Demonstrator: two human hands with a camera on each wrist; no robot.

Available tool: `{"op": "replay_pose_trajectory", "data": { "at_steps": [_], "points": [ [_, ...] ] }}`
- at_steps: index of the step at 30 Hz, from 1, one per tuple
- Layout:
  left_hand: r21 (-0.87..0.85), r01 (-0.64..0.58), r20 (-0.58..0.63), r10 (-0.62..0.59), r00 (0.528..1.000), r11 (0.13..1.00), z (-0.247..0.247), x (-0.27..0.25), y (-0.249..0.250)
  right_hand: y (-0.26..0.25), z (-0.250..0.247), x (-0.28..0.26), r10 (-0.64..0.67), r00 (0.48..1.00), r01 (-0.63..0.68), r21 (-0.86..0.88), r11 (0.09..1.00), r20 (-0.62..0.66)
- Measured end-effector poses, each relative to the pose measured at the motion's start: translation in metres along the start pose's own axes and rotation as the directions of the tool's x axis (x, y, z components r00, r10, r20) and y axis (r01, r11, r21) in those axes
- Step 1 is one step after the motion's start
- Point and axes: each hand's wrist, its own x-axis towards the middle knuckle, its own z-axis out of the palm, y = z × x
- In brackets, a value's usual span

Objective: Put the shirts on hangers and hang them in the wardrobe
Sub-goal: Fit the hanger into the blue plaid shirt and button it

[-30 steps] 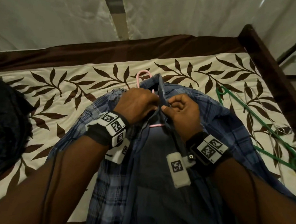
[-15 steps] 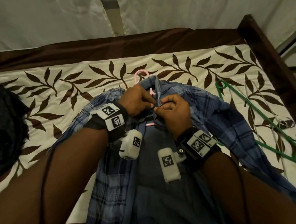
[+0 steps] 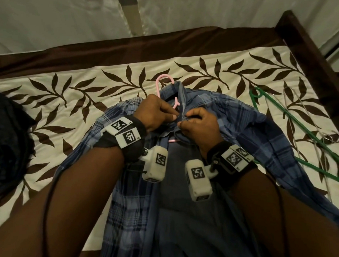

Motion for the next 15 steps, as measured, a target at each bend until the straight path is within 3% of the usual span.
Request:
{"op": "replay_pose_trajectory", "data": {
  "at_steps": [6,11,15],
  "points": [
    [-0.094,0.027,-0.02,-0.029,0.999,0.995,0.001,-0.005,0.003,0.002,0.001,0.0,-0.044,0.999,0.044,0.028,0.999,-0.017],
    [-0.202,0.078,-0.085,-0.097,0.992,0.976,0.005,-0.012,0.003,-0.004,-0.004,-0.005,-0.13,0.991,0.129,-0.064,0.99,-0.014],
    [-0.193,0.092,-0.142,-0.121,0.983,0.977,0.013,-0.015,0.002,-0.002,-0.001,-0.003,-0.182,0.982,0.188,-0.201,0.961,0.052]
  ]
}}
